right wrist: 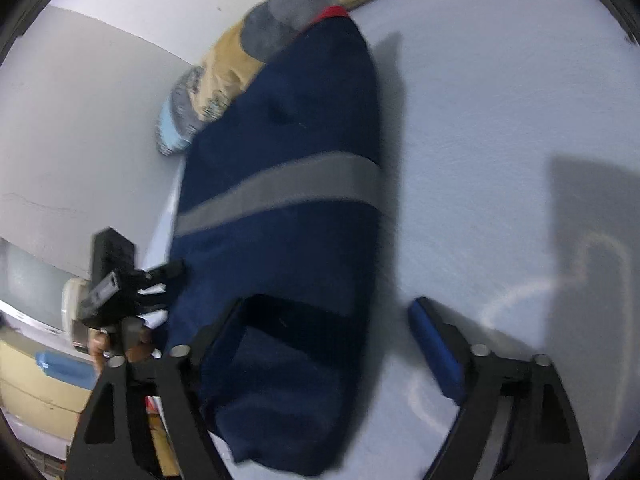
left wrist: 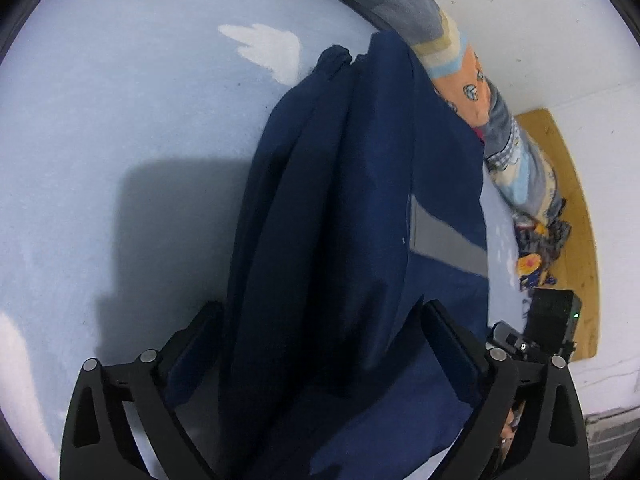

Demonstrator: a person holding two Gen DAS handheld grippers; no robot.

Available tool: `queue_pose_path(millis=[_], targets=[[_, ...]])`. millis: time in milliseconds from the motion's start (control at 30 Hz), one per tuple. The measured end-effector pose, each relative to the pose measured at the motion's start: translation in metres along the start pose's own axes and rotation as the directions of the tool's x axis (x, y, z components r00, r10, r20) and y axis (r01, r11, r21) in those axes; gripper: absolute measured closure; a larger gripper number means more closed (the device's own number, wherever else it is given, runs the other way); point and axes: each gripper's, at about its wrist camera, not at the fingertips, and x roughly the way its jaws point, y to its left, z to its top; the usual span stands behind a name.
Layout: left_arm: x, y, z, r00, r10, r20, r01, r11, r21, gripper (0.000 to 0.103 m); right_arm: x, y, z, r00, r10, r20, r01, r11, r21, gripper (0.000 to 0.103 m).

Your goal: Fold large clothes

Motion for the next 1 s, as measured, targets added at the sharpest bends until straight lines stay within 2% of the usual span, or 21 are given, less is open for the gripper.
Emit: queue_pose_path(millis=[67,133,167,200,233,267,300,333,367,400,467,667,867,933,1000], targets=[[0.006,0.004,-0.001,0.999,-0.029,0.021,0.030,1.000,-0.007,0.001,0.008,0.004,0.006,0.998,0.066,-0.012,-0.066,0.998,-0.008,0.015],[0.015,-0.011,-0.006,0.999,0.007,0.036,-0.009,0.999,0.044,0.006,0.018,0.010,0.007,0.999,0.046,-0.011,-0.046,0.998,-0.038,0.015],[0.018,-0.018,-0.005,0.999,0.031,0.040,-0.033,0.997,0.066,0.015,0.026,0.014,0.009,1.000,0.031,-0.007,-0.031,0.998,-0.060,0.016],[0.024,-0.032,-0.006,0.993,0.102,0.058,-0.108,0.988,0.108,0.019,0.029,0.017,0.009,1.000,0.018,0.004,-0.018,0.998,-0.067,0.022],[0.026,-0.037,-0.010,0.989,0.131,0.066,-0.139,0.981,0.133,0.021,0.029,0.021,0.009,1.000,-0.004,0.017,0.005,0.997,-0.077,0.028],[0.028,-0.049,-0.013,0.983,0.162,0.085,-0.175,0.969,0.173,0.028,0.029,0.026,0.009,0.999,-0.020,0.028,0.023,0.996,-0.091,0.037],[0.026,-0.058,-0.020,0.981,0.168,0.095,-0.183,0.966,0.180,0.033,0.026,0.031,0.009,0.998,-0.034,0.045,0.039,0.993,-0.114,0.047],[0.024,-0.064,-0.023,0.981,0.166,0.100,-0.181,0.967,0.178,0.038,0.020,0.037,0.009,0.997,-0.054,0.057,0.062,0.988,-0.143,0.053],[0.020,-0.071,-0.026,0.985,0.139,0.107,-0.156,0.972,0.178,0.046,0.016,0.041,0.010,0.996,-0.066,0.066,0.076,0.983,-0.165,0.057],[0.020,-0.079,-0.030,0.987,0.120,0.107,-0.138,0.973,0.184,0.052,0.010,0.047,0.010,0.994,-0.075,0.079,0.089,0.978,-0.188,0.058],[0.019,-0.097,-0.042,0.990,0.107,0.097,-0.125,0.969,0.215,0.053,-0.006,0.061,0.008,0.987,-0.110,0.115,0.136,0.961,-0.241,0.059],[0.039,-0.162,-0.094,0.995,0.094,0.037,-0.101,0.936,0.336,0.053,-0.062,0.059,-0.007,0.979,-0.131,0.154,0.169,0.948,-0.269,0.059],[0.069,-0.220,-0.132,0.999,0.043,0.027,-0.050,0.935,0.352,0.053,-0.133,0.023,-0.046,0.962,-0.187,0.197,0.235,0.938,-0.256,0.059],[0.081,-0.231,-0.146,0.998,0.049,0.032,-0.058,0.929,0.365,0.053,-0.152,0.014,-0.059,0.957,-0.204,0.207,0.254,0.934,-0.253,0.059],[0.097,-0.239,-0.162,0.996,0.085,0.034,-0.091,0.919,0.383,0.054,-0.173,0.002,-0.073,0.952,-0.215,0.217,0.266,0.934,-0.240,0.059]])
